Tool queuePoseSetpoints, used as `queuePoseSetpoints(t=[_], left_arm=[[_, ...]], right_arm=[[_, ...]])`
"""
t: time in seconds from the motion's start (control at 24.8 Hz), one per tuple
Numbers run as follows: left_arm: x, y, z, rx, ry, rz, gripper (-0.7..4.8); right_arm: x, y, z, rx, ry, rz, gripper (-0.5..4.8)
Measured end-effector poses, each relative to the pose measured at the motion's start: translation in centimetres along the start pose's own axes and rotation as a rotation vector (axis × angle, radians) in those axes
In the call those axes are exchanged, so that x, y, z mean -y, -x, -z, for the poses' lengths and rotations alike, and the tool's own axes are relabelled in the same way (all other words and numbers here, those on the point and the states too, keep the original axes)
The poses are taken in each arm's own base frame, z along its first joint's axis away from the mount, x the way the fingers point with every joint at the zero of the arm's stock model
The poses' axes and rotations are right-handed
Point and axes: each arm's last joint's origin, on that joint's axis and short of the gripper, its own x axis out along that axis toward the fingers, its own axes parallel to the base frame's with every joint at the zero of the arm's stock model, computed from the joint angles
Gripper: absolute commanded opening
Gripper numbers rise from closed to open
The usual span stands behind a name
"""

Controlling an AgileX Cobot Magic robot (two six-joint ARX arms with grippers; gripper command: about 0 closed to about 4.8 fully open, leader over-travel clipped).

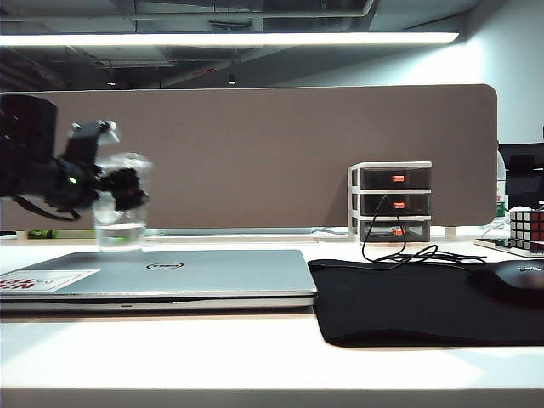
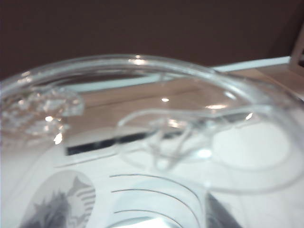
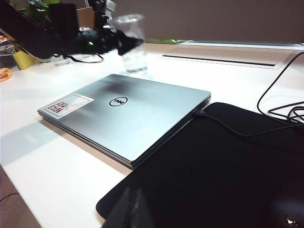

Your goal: Pick up the coffee cup and place it on the left side of the laptop.

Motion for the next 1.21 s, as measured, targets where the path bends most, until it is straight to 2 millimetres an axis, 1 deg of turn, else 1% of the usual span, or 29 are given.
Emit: queuePoseSetpoints(t=[0.08, 0.2, 0.28, 0.32, 0.36, 0.48, 0.56, 0.6, 0.68, 0.73, 0.89, 1.09, 1.21], left_arm=[[-0.8, 1.0, -0.7, 0.011, -0.001, -0.028, 3.59], [-2.1, 2.7, -1.3, 0.022, -0.001, -0.068, 3.59], [-3.1, 4.2, -1.3, 0.014, 0.006, -0.105, 3.59], [-3.6, 5.5, -1.1, 0.001, 0.014, -0.129, 3.59], [-3.8, 6.3, -1.1, -0.003, 0.018, -0.141, 3.59], [-3.9, 9.1, -0.9, -0.014, 0.027, -0.177, 3.59], [-3.8, 10.5, -0.5, -0.014, 0.029, -0.195, 3.59], [-3.5, 12.1, 0.2, -0.008, 0.039, -0.213, 3.59], [-3.1, 13.4, 0.9, 0.004, 0.053, -0.223, 3.59], [-2.5, 14.3, 1.3, 0.028, 0.056, -0.229, 3.59], [-1.5, 15.7, 2.4, 0.056, 0.047, -0.227, 3.59], [-0.6, 16.9, 4.3, -0.010, 0.080, -0.231, 3.59], [-0.3, 17.4, 4.7, -0.012, 0.073, -0.256, 3.59]], right_arm=[[0.0, 0.0, 0.0, 0.000, 0.000, 0.001, -0.01], [0.0, 0.0, 0.0, 0.001, 0.001, 0.004, -0.01], [0.0, 0.0, 0.0, 0.002, 0.002, 0.013, -0.01], [0.1, 0.0, 0.0, 0.003, 0.003, 0.025, -0.01], [0.1, 0.0, 0.0, 0.004, 0.002, 0.029, -0.01], [0.1, 0.0, 0.0, 0.006, 0.002, 0.048, -0.01], [0.1, 0.0, 0.0, 0.006, 0.003, 0.050, -0.01], [0.1, 0.0, -0.1, 0.007, 0.004, 0.050, -0.01], [0.1, 0.0, -0.1, 0.007, 0.004, 0.050, -0.01], [0.1, 0.0, -0.1, 0.007, 0.004, 0.050, -0.01], [0.1, 0.0, -0.1, 0.013, 0.008, 0.050, -0.01], [0.1, 0.0, -0.3, 0.024, 0.017, 0.049, -0.01], [0.1, 0.0, -0.3, 0.025, 0.017, 0.049, -0.01]])
